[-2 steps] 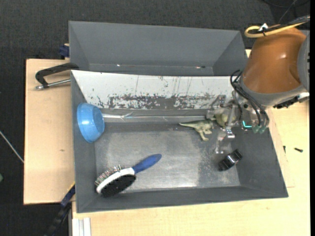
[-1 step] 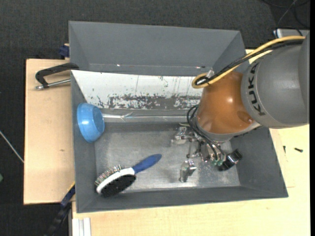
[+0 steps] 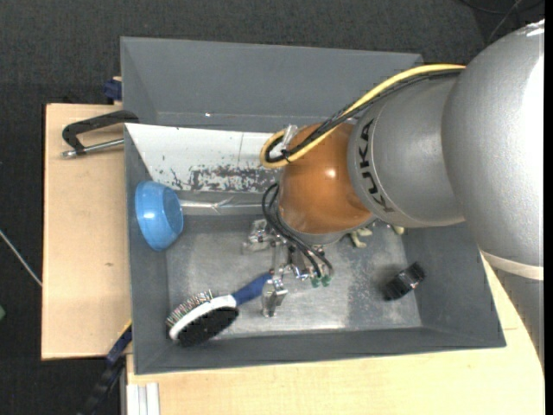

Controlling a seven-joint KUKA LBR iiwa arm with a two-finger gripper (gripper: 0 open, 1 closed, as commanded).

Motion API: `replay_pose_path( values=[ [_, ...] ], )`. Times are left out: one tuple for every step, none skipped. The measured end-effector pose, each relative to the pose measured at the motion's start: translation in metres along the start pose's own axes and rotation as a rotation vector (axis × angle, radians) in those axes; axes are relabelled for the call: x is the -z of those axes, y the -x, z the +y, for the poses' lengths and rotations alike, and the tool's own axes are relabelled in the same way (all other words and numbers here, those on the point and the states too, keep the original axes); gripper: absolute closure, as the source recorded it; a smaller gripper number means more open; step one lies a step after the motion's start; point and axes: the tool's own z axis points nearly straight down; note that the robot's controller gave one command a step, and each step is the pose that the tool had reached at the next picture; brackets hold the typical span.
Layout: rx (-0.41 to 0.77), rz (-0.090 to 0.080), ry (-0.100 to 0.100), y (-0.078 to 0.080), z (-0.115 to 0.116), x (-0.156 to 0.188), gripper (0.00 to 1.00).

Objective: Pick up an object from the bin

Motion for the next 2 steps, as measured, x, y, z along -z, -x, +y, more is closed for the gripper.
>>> replay_pose_path(
  values=[
    [-0.007,0.002,-0.005,0.0,-0.006,0.001,1.0],
    [0.157,-0.007,-0.005,0.007,0.004,0.163,1.0]
  ],
)
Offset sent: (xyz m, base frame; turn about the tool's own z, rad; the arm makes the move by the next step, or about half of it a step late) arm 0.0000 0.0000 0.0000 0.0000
